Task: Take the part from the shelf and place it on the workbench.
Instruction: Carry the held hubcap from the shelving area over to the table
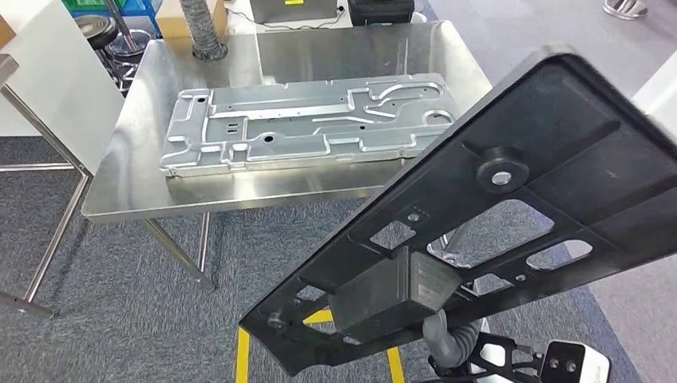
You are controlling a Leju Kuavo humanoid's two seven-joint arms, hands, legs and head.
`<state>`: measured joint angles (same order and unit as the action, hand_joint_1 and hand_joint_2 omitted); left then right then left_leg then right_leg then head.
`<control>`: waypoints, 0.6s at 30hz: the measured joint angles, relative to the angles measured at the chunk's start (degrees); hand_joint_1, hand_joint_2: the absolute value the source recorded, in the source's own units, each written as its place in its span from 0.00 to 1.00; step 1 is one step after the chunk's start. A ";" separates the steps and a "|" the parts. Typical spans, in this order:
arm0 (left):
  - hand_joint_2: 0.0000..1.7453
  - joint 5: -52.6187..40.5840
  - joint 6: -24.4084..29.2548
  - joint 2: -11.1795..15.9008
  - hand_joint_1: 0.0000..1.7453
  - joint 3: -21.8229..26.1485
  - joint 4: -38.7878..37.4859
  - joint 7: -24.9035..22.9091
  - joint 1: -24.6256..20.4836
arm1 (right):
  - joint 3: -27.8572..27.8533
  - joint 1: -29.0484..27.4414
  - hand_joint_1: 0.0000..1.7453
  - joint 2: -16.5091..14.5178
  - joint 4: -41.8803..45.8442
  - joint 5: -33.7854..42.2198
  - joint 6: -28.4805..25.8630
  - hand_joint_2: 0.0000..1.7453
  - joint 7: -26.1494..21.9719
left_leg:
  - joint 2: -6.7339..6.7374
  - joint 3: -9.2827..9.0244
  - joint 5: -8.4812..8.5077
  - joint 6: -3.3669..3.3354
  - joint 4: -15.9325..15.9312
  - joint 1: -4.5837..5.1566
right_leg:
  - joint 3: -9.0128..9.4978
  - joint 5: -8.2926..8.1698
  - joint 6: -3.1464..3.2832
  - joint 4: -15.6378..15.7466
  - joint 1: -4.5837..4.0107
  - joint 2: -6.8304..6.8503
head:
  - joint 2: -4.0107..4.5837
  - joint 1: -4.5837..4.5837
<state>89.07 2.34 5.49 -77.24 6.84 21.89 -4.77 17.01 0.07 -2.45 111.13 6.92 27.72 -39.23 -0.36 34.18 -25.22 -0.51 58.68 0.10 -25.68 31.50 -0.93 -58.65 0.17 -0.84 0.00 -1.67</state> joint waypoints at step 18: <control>1.00 0.83 0.09 -0.09 0.00 0.28 0.00 0.81 -0.35 | 1.31 4.69 1.00 2.32 -2.52 3.04 -0.81 1.00 0.01 | -0.24 -5.69 -6.13 1.91 7.23 -0.20 | -10.63 -8.13 2.48 0.42 0.07 0.41 | 0.00 0.41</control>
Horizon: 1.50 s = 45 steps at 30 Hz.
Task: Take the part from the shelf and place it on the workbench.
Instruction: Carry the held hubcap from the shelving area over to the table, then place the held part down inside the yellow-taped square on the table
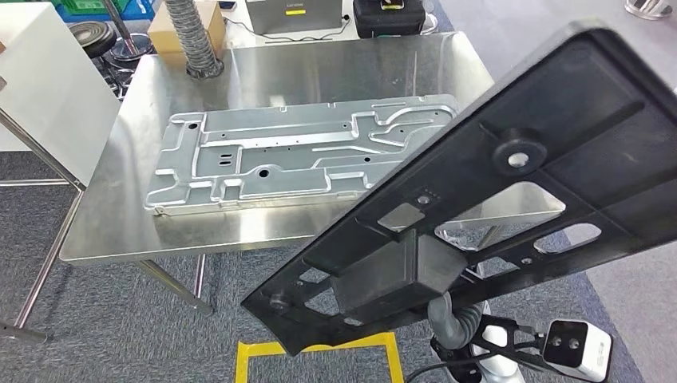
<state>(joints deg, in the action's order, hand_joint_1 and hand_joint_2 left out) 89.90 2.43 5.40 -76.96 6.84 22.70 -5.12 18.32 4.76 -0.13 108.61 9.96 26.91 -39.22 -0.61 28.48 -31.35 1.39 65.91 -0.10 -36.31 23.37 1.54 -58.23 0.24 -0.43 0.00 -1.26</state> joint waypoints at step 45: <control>1.00 0.00 0.82 -0.87 0.00 4.11 0.01 6.16 -0.50 | 15.74 45.59 1.00 -6.23 -67.79 -82.38 -42.17 1.00 25.09 | 0.17 6.75 8.08 -1.52 -8.89 -0.54 | 2.59 4.58 -2.04 -1.41 -0.28 0.13 | 0.00 -0.39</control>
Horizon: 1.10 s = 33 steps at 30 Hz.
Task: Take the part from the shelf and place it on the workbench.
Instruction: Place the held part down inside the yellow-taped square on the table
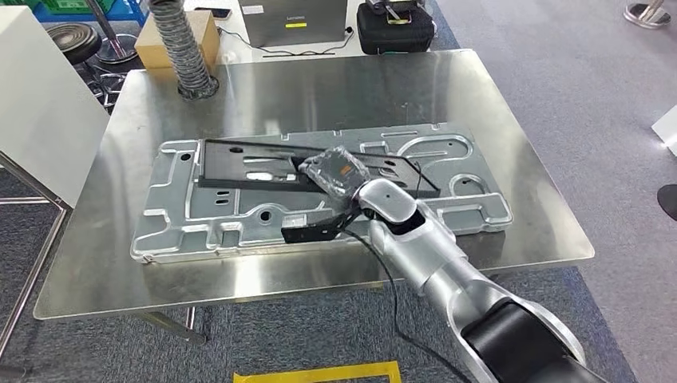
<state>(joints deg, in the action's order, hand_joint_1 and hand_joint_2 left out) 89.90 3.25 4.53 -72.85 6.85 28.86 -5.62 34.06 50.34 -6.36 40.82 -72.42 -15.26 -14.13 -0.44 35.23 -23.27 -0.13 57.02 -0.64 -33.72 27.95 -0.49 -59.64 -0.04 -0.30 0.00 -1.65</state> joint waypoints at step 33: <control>0.00 0.00 2.25 0.41 0.00 -1.17 -0.01 1.06 0.33 | -14.50 -13.35 0.00 0.65 22.66 38.18 -8.29 0.00 -22.00 | 0.08 -1.28 -1.62 -0.33 0.48 -0.43 | -5.13 3.64 -0.82 -8.94 0.42 -0.01 | 0.00 0.20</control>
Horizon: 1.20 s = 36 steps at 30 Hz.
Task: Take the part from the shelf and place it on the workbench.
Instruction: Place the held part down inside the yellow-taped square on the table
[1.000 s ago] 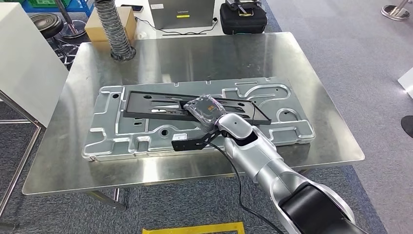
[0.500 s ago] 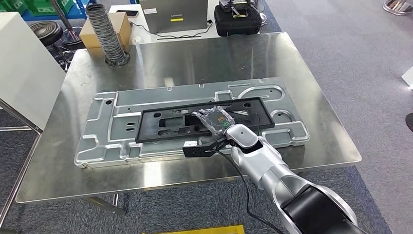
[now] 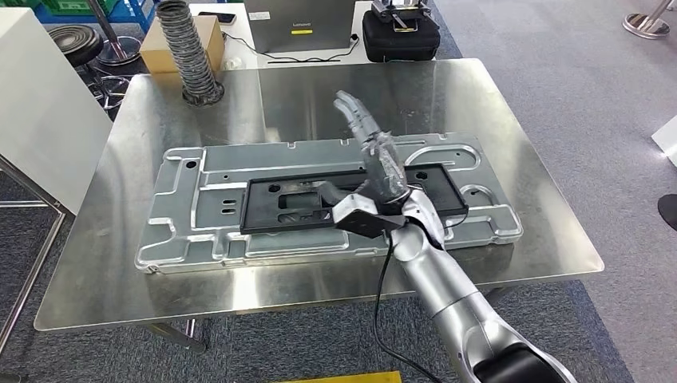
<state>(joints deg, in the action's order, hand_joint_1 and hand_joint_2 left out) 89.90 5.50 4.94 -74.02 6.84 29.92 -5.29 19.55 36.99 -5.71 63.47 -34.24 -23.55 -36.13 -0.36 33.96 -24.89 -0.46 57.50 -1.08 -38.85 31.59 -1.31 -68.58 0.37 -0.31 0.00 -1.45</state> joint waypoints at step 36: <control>0.00 0.00 -2.44 -0.79 0.00 8.54 0.00 3.53 1.56 | -50.88 -40.85 0.00 4.92 31.60 25.96 -9.47 0.00 -3.15 | 0.68 0.30 0.64 -0.70 -0.28 0.89 | 5.62 -0.87 -1.06 2.14 0.73 0.41 | 0.00 0.19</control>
<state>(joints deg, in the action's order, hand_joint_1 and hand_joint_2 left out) 89.90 3.06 4.15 -65.48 6.84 33.45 -3.73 -31.32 -3.86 -0.79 95.07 -8.28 -33.02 -39.28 0.33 34.26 -24.25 -1.16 57.23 -0.18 -33.23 30.72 -2.37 -66.44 1.10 0.10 0.01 -1.26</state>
